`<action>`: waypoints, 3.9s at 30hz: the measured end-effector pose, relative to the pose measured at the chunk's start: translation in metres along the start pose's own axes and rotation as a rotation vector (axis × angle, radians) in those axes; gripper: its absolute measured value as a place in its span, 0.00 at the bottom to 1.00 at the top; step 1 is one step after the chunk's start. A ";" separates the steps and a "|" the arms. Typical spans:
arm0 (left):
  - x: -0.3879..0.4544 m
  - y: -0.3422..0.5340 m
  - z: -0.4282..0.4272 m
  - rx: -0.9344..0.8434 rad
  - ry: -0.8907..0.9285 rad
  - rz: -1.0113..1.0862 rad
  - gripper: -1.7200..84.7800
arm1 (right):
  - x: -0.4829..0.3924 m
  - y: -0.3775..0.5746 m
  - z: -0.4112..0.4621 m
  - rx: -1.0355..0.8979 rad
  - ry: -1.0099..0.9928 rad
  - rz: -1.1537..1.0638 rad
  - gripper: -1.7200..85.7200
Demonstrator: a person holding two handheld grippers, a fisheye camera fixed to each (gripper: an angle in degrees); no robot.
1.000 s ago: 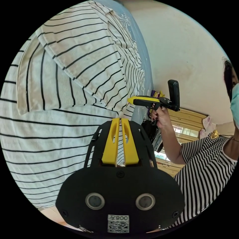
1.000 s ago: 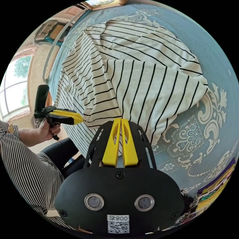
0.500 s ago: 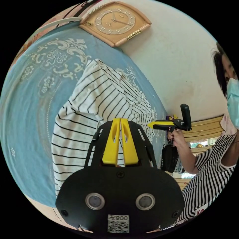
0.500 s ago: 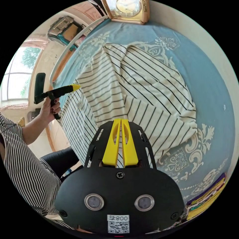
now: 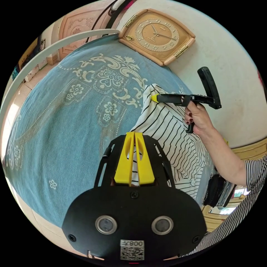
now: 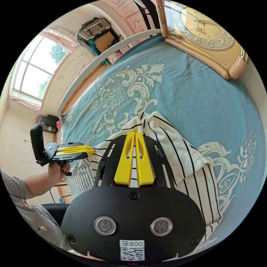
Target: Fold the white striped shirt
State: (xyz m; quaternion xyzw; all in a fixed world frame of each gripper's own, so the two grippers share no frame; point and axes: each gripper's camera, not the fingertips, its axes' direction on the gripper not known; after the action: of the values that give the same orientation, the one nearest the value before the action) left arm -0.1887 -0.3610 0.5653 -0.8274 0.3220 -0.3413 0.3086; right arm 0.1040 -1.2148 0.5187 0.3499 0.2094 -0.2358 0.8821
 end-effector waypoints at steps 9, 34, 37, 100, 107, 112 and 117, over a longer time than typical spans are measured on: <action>0.005 0.005 -0.016 0.047 0.045 -0.035 0.02 | 0.011 0.044 -0.042 0.072 -0.048 0.033 0.02; 0.091 0.029 0.052 -0.371 0.208 0.242 0.02 | 0.013 0.396 -0.095 -0.035 -0.162 0.663 0.08; 0.084 0.032 0.057 -0.373 0.210 0.182 0.02 | 0.020 0.418 -0.096 0.040 -0.244 0.752 0.08; 0.173 0.081 0.148 -0.419 0.325 0.523 0.02 | -0.035 0.421 -0.186 0.268 0.021 0.733 0.02; 0.169 0.105 0.136 -0.422 0.216 0.535 0.02 | -0.043 0.399 -0.152 0.130 0.013 0.650 0.02; 0.146 0.135 0.102 -0.472 0.170 0.513 0.02 | -0.067 0.431 -0.176 0.116 0.073 0.665 0.02; 0.105 0.176 0.064 -0.572 -0.051 0.462 0.02 | -0.120 0.479 -0.168 -0.098 0.103 0.670 0.02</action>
State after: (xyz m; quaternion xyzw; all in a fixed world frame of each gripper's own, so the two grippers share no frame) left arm -0.1379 -0.5268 0.4381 -0.7939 0.5749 -0.1380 0.1419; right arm 0.2433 -0.7538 0.7187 0.3680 0.1383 0.0953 0.9145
